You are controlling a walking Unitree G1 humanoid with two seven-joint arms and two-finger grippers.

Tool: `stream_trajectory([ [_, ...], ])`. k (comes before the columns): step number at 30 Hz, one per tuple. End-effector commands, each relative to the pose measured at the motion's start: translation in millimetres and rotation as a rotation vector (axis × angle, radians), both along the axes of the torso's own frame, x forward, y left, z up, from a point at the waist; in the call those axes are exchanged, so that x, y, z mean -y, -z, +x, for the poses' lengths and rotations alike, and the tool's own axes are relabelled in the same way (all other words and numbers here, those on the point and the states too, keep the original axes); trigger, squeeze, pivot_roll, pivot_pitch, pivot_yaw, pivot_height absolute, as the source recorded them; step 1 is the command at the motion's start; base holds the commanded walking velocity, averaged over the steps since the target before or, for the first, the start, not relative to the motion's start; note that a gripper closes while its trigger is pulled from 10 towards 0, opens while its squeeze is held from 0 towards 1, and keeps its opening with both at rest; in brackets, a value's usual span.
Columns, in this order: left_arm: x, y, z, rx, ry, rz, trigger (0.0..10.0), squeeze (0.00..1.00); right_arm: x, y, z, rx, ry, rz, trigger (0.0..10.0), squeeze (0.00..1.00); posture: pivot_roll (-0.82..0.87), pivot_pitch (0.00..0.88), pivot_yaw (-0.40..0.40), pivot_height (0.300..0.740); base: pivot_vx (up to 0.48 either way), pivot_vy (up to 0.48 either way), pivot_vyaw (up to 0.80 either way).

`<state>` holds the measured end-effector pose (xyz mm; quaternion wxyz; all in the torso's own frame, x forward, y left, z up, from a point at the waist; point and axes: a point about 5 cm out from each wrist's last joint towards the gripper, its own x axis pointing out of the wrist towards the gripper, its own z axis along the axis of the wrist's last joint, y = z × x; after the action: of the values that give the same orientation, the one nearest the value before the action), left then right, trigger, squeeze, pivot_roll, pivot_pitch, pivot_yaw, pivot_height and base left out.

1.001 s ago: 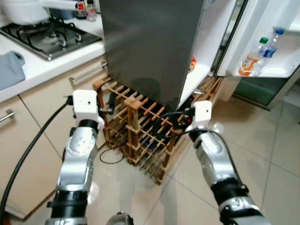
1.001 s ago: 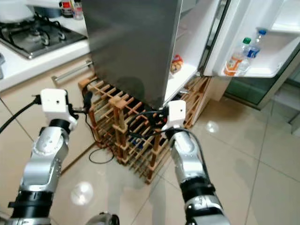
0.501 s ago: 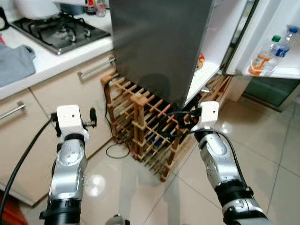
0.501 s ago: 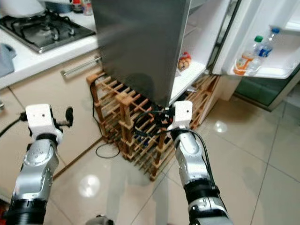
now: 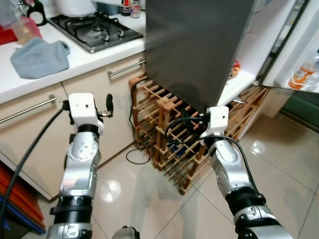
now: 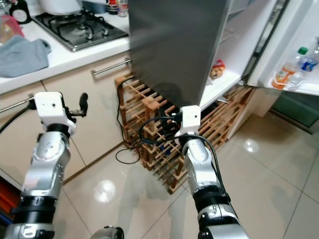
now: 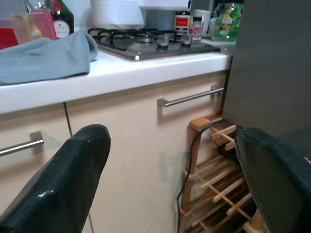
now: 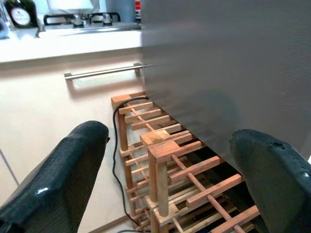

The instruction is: Restocking fridge

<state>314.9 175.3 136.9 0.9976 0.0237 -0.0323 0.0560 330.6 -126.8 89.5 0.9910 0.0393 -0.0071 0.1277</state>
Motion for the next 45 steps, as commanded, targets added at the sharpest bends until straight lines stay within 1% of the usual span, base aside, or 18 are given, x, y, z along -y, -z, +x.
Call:
stream_trajectory([
  [1,-5.0,4.0,-1.2,-0.029,-0.03,0.045,10.0,0.0,-0.9,1.7,-1.2,-0.002,0.0,-0.014,10.0,0.02,-0.06,0.0,-0.01,0.74,0.0,0.476,0.42],
  [2,-5.5,7.0,-1.3,-0.048,-0.046,0.081,10.0,0.0,-0.4,2.2,-1.0,-0.002,0.004,-0.036,10.0,0.03,-0.06,0.0,-0.01,0.74,0.0,0.465,0.43],
  [3,-5.5,7.0,-1.3,-0.048,-0.046,0.081,10.0,0.0,-0.4,2.2,-1.0,-0.002,0.004,-0.036,10.0,0.03,-0.06,0.0,-0.01,0.74,0.0,0.465,0.43],
  [4,-9.3,12.3,-1.0,-0.08,-0.076,0.119,10.0,0.0,0.8,-0.3,0.1,0.028,0.015,-0.152,10.0,0.03,-0.06,0.0,-0.008,0.74,0.0,0.0,0.43],
  [6,-14.5,15.2,-0.7,-0.1,-0.102,0.13,10.0,0.0,2.8,-1.7,1.7,0.043,0.039,-0.227,10.0,0.05,-0.06,0.0,-0.007,0.74,0.0,0.0,0.43],
  [8,-19.0,17.0,0.0,-0.119,-0.118,0.122,10.0,0.0,7.6,-0.8,4.5,0.022,0.08,-0.247,10.0,0.17,-0.06,0.0,-0.007,0.74,0.0,0.169,0.43],
  [9,-19.0,17.0,0.0,-0.119,-0.118,0.122,10.0,0.0,7.6,-0.8,4.5,0.022,0.08,-0.247,10.0,0.17,-0.06,0.0,-0.007,0.74,0.0,0.337,0.43],
  [10,-17.7,17.5,-0.2,-0.12,-0.109,0.124,10.0,0.0,9.9,2.7,5.1,-0.008,0.095,-0.237,10.0,0.29,-0.06,0.0,-0.004,0.74,0.0,0.424,0.41],
  [13,-12.7,18.7,-0.3,-0.119,-0.089,0.124,10.0,0.0,11.2,8.4,4.7,-0.052,0.102,-0.215,10.0,0.27,-0.06,0.0,-0.005,0.74,-0.165,0.265,0.41],
  [14,-10.6,18.8,0.0,-0.122,-0.085,0.14,10.0,0.0,10.7,9.5,4.3,-0.059,0.1,-0.202,10.0,0.23,-0.06,0.0,-0.005,0.74,0.0,0.0,0.43],
  [15,-10.6,18.8,0.0,-0.122,-0.085,0.14,10.0,0.0,10.7,9.5,4.3,-0.059,0.1,-0.202,10.0,0.23,-0.06,0.0,-0.005,0.74,0.0,0.0,0.43],
  [16,-7.8,17.6,0.3,-0.11,-0.072,0.131,10.0,0.0,9.7,9.8,3.7,-0.06,0.1,-0.18,10.0,0.09,-0.06,0.0,-0.006,0.74,0.0,0.0,0.43],
  [17,-5.6,16.5,0.6,-0.101,-0.052,0.129,10.0,0.0,8.4,9.1,2.7,-0.051,0.095,-0.156,10.0,0.0,-0.06,0.0,-0.007,0.74,0.0,0.0,0.0],
  [19,-3.9,14.4,1.0,-0.092,-0.035,0.164,10.0,0.0,4.4,7.7,1.0,-0.028,0.066,-0.16,10.0,0.0,-0.06,0.0,-0.007,0.74,0.0,0.0,0.0],
  [20,-4.1,13.6,1.2,-0.085,-0.038,0.182,10.0,0.0,1.8,2.1,-0.7,0.024,0.059,-0.117,10.0,0.0,-0.06,0.0,-0.009,0.74,0.0,-0.472,0.41],
  [33,-4.1,7.8,6.5,-0.06,-0.045,0.178,10.0,0.0,2.1,-3.5,1.5,0.05,0.059,-0.128,10.0,0.0,-0.07,0.0,-0.009,0.74,0.0,-0.455,0.37],
  [38,-0.1,5.2,8.9,-0.049,-0.042,0.18,10.0,0.0,0.9,-4.8,1.8,0.058,0.05,-0.138,10.0,0.0,-0.07,0.0,-0.01,0.74,0.0,-0.446,0.0],
  [45,-1.2,7.8,9.6,-0.062,-0.063,0.148,10.0,0.0,0.3,-4.5,1.9,0.059,0.045,-0.149,10.0,0.02,-0.08,0.0,-0.007,0.74,0.0,-0.444,0.0],
])
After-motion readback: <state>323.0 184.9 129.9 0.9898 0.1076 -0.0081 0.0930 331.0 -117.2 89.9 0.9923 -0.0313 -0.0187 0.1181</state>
